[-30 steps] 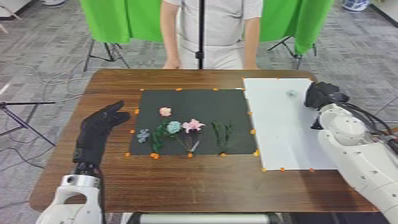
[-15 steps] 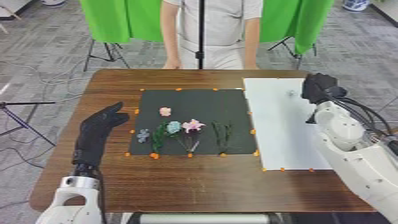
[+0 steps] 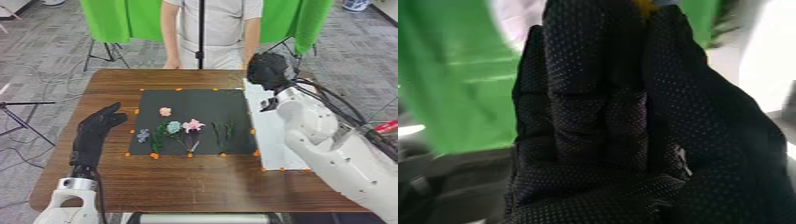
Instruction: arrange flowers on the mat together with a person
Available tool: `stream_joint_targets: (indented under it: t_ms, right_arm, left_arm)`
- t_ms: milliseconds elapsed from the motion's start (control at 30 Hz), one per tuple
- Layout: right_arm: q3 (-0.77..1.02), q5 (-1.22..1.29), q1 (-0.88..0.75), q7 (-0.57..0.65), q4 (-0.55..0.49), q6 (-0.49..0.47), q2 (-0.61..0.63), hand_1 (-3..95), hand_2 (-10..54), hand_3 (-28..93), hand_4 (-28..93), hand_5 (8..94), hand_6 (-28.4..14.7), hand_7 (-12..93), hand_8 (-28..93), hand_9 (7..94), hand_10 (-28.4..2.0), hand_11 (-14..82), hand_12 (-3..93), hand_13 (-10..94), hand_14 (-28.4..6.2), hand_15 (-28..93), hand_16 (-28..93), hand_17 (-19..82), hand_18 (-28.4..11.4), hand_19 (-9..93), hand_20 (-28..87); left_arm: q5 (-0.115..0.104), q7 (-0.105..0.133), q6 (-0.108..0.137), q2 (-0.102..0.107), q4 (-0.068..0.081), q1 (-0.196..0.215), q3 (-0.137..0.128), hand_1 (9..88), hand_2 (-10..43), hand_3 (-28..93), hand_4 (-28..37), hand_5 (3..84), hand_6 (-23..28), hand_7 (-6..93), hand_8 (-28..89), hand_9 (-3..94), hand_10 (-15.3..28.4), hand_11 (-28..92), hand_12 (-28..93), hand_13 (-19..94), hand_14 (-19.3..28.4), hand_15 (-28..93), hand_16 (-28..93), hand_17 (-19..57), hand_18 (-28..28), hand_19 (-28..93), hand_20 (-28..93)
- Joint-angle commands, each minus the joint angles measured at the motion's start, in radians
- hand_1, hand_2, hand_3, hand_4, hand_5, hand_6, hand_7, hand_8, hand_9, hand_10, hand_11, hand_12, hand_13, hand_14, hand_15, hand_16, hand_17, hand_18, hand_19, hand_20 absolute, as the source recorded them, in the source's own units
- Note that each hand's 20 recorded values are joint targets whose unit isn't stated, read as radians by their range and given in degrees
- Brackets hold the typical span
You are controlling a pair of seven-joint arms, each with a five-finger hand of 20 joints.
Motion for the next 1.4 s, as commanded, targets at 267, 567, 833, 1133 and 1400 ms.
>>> stream_joint_targets:
  t_ms: [267,567,833,1133,1400]
  right_arm:
    - [-0.154,-0.037,0.045,-0.077,0.039,-0.108,-0.06,57.9,-9.5,62,-26,84.8,5.6,19,8,93.7,-5.5,7.0,33.1,82,-4.3,28,53,41,-10.6,19,52]
    - [-0.16,-0.07,0.036,-0.116,0.049,-0.23,-0.068,55.7,-9.5,62,-25,82.4,5.7,18,7,92.4,-5.8,5.0,34.2,79,-4.7,30,50,40,-10.7,18,51]
    - [-0.196,-0.065,0.058,-0.117,0.06,-0.224,-0.069,53.7,-9.5,60,-25,77.9,5.6,16,5,89.0,-6.5,6.4,32.4,77,-6.3,34,44,39,-11.1,17,51]
    - [-0.198,-0.057,0.067,-0.123,0.068,-0.232,-0.066,46.0,-9.5,69,-26,72.5,6.6,17,1,84.5,-7.9,12.0,26.7,75,-7.0,37,37,38,-11.4,18,49]
    - [-0.195,-0.06,0.071,-0.125,0.062,-0.279,-0.061,41.3,-9.5,74,-26,68.6,6.9,17,-10,79.7,-8.9,16.0,19.2,74,-7.4,38,36,37,-11.7,19,48]
  left_arm:
    - [0.002,0.0,-0.034,-0.001,0.01,0.004,-0.001,21.0,-2.3,68,-20.3,47.3,4.9,11.1,-5,46.1,14.0,21,16,38,17.3,17,3,7.8,13.0,4,20]
    - [0.003,-0.004,-0.047,0.002,0.013,-0.002,-0.003,21.1,-2.5,68,-19.3,46.9,5.5,10.1,-5,44.2,14.1,21,16,37,17.2,17,4,6.9,13.6,5,20]
    - [0.006,-0.003,-0.052,0.005,0.014,-0.005,-0.003,21.1,-3.1,68,-18.7,46.6,5.9,9.3,-4,42.9,14.2,21,15,35,17.5,17,4,6.0,14.1,5,20]
    - [0.005,-0.002,-0.052,0.005,0.012,0.0,-0.006,21.3,-3.2,68,-18.5,46.4,5.9,9.1,-4,42.4,14.1,21,15,34,17.5,17,4,5.5,14.4,5,20]
    - [0.005,-0.001,-0.052,0.005,0.014,-0.006,-0.006,21.4,-3.3,68,-18.4,46.4,5.9,9.2,-4,42.5,14.2,21,15,34,17.5,17,4,5.2,14.5,5,20]
